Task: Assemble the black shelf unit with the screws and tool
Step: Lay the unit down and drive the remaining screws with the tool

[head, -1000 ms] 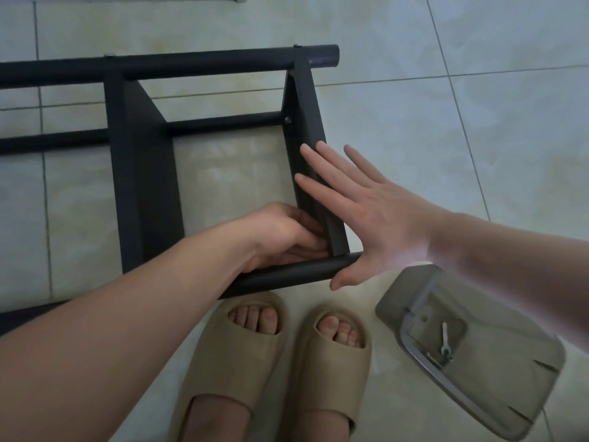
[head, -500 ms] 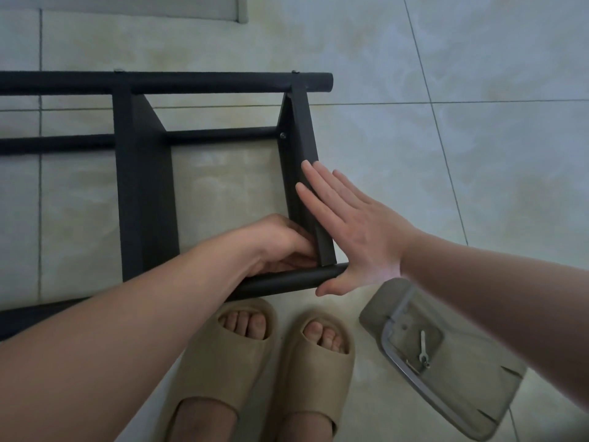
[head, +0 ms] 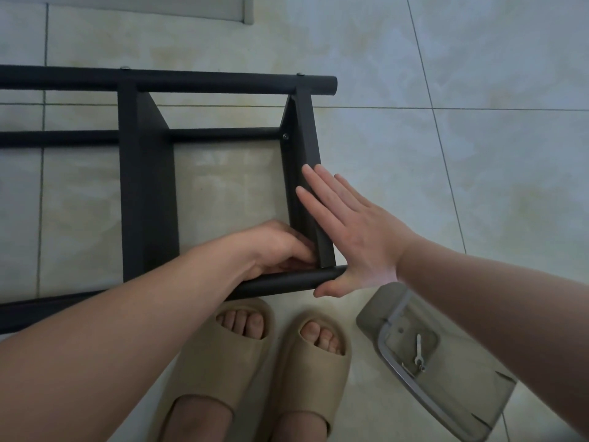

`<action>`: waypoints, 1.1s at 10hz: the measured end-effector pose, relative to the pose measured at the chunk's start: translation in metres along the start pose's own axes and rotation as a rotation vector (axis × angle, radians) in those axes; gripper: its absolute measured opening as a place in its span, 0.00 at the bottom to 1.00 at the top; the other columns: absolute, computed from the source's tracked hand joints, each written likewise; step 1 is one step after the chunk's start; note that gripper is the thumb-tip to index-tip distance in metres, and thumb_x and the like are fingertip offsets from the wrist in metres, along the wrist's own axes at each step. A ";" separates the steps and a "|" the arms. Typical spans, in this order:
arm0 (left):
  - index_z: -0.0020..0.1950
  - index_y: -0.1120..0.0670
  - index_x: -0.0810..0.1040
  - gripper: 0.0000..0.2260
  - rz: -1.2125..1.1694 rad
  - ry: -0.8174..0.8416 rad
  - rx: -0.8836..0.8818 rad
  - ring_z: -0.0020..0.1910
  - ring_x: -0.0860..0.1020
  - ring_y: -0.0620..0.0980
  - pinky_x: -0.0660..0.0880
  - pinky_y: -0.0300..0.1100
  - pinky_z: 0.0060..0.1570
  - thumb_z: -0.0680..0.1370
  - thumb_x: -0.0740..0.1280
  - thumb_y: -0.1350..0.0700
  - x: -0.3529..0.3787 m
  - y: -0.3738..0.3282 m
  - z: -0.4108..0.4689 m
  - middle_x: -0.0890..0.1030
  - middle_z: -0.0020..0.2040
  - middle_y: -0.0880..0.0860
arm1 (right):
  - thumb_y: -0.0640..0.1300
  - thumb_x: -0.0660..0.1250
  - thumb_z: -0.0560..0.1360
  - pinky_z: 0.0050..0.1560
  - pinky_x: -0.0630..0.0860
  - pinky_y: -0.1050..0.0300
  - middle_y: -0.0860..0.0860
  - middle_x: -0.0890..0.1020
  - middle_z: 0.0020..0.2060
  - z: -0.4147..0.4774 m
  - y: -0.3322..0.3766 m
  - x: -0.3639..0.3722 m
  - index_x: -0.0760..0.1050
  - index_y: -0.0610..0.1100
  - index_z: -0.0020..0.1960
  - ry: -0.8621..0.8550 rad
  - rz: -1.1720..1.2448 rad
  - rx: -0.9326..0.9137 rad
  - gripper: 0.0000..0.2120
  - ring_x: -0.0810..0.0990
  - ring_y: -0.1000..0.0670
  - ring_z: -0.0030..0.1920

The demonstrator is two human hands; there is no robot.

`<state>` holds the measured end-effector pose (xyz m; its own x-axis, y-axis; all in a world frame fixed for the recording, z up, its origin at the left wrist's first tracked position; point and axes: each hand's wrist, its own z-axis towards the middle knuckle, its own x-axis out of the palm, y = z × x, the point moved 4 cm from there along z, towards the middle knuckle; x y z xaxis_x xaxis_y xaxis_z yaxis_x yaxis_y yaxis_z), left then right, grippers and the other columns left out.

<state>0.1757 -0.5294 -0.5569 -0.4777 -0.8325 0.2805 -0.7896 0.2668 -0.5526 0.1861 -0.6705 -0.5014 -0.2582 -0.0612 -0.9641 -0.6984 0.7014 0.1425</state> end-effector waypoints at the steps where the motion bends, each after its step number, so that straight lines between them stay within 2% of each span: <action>1: 0.44 0.61 0.85 0.04 -0.006 0.012 -0.009 0.38 0.84 0.53 0.81 0.43 0.43 0.74 0.71 0.67 0.000 0.001 0.000 0.85 0.40 0.59 | 0.82 0.57 0.65 0.80 0.51 0.38 0.37 0.42 0.81 0.000 -0.001 0.000 0.45 0.36 0.82 0.006 -0.006 0.001 0.64 0.40 0.39 0.81; 3: 0.44 0.59 0.85 0.05 -0.014 0.022 -0.017 0.35 0.84 0.50 0.80 0.39 0.37 0.75 0.71 0.67 -0.001 0.002 0.001 0.85 0.38 0.57 | 0.82 0.57 0.66 0.79 0.51 0.37 0.37 0.43 0.81 0.000 0.000 0.000 0.46 0.36 0.82 0.009 -0.007 0.000 0.64 0.41 0.38 0.81; 5: 0.43 0.57 0.85 0.07 -0.013 0.024 -0.011 0.38 0.84 0.52 0.81 0.41 0.41 0.75 0.70 0.67 -0.001 0.003 0.002 0.85 0.41 0.59 | 0.82 0.57 0.66 0.80 0.50 0.37 0.37 0.43 0.81 0.000 0.000 0.000 0.46 0.36 0.82 0.005 -0.007 -0.002 0.64 0.41 0.38 0.81; 7: 0.46 0.59 0.84 0.05 0.005 -0.004 0.012 0.35 0.83 0.51 0.80 0.39 0.37 0.75 0.70 0.67 -0.001 0.003 0.002 0.84 0.39 0.59 | 0.82 0.57 0.65 0.79 0.51 0.36 0.37 0.43 0.81 0.001 0.000 0.001 0.46 0.36 0.82 0.004 -0.004 -0.004 0.64 0.41 0.38 0.81; 9: 0.42 0.58 0.85 0.07 -0.030 0.019 -0.004 0.38 0.84 0.53 0.80 0.43 0.41 0.74 0.70 0.67 -0.001 0.004 0.005 0.85 0.40 0.59 | 0.82 0.57 0.66 0.79 0.51 0.36 0.37 0.43 0.81 0.000 -0.001 0.001 0.46 0.36 0.82 -0.002 -0.001 -0.005 0.64 0.41 0.38 0.81; 11: 0.50 0.63 0.84 0.07 -0.088 0.042 -0.082 0.39 0.85 0.53 0.79 0.41 0.37 0.74 0.70 0.66 -0.001 0.006 0.005 0.86 0.42 0.59 | 0.81 0.58 0.65 0.79 0.51 0.36 0.37 0.43 0.81 0.001 0.000 0.002 0.46 0.36 0.82 -0.012 0.008 -0.009 0.64 0.41 0.38 0.81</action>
<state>0.1736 -0.5289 -0.5641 -0.4196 -0.8338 0.3587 -0.8571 0.2339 -0.4590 0.1865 -0.6696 -0.5032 -0.2562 -0.0471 -0.9655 -0.7022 0.6955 0.1524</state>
